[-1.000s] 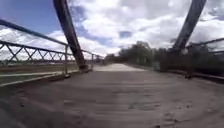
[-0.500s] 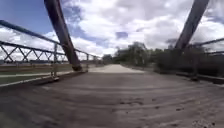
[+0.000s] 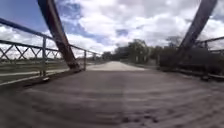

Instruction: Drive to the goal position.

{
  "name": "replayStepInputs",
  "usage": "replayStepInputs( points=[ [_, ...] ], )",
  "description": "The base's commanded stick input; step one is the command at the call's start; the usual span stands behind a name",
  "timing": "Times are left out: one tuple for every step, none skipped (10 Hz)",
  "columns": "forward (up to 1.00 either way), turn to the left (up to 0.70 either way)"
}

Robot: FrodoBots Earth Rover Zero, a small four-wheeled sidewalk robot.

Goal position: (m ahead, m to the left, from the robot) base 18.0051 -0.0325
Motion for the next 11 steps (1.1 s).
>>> replayStepInputs(
  points=[
    [1.00, 0.00],
    [1.00, -0.02],
    [1.00, -0.08],
    [1.00, -0.16],
    [1.00, -0.24],
    [1.00, -0.16],
    [1.00, -0.07],
    [1.00, 0.00],
    [1.00, 0.00],
    [1.00, 0.00],
    [1.00, 0.00]
  ],
)
